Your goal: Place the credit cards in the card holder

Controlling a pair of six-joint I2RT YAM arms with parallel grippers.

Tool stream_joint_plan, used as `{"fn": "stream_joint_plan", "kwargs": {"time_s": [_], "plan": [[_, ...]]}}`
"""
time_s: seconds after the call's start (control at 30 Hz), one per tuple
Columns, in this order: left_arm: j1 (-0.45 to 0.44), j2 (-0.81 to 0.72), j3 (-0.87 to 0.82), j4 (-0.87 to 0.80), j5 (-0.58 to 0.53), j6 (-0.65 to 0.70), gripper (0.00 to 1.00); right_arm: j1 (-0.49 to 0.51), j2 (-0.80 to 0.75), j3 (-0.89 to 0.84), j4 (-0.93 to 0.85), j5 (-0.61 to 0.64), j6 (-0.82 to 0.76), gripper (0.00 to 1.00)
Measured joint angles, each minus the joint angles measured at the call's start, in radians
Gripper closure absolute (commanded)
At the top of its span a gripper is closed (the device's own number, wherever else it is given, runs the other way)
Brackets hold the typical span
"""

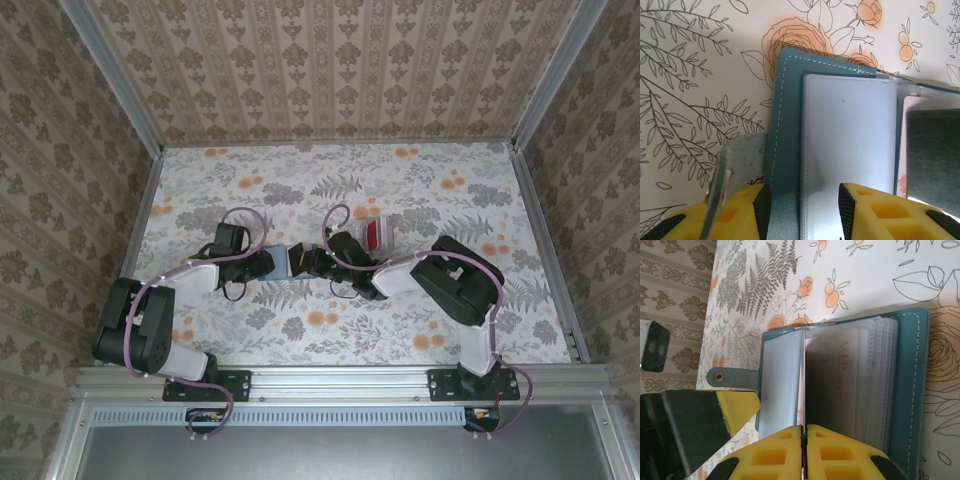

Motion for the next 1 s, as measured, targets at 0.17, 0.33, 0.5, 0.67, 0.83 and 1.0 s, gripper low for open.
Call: {"fn": "stream_joint_plan", "kwargs": {"time_s": [0.17, 0.33, 0.5, 0.67, 0.83, 1.0], "plan": [[0.001, 0.002, 0.0, 0.01, 0.0, 0.0, 0.58, 0.0, 0.021, 0.03, 0.0, -0.011, 0.011, 0.89], [0.001, 0.004, 0.0, 0.013, 0.0, 0.0, 0.59, 0.0, 0.042, 0.049, 0.001, -0.024, 0.015, 0.89], [0.001, 0.004, 0.0, 0.013, 0.0, 0.0, 0.58, 0.0, 0.065, 0.057, 0.02, -0.037, 0.037, 0.89], [0.001, 0.004, 0.0, 0.012, 0.0, 0.0, 0.59, 0.0, 0.066, 0.053, 0.034, -0.029, 0.053, 0.89], [0.0, 0.004, 0.0, 0.012, 0.005, 0.0, 0.59, 0.0, 0.04, 0.01, 0.047, 0.001, 0.063, 0.89], [0.001, 0.004, 0.0, 0.013, 0.005, 0.0, 0.59, 0.0, 0.033, 0.002, 0.047, 0.008, 0.063, 0.89]]}}
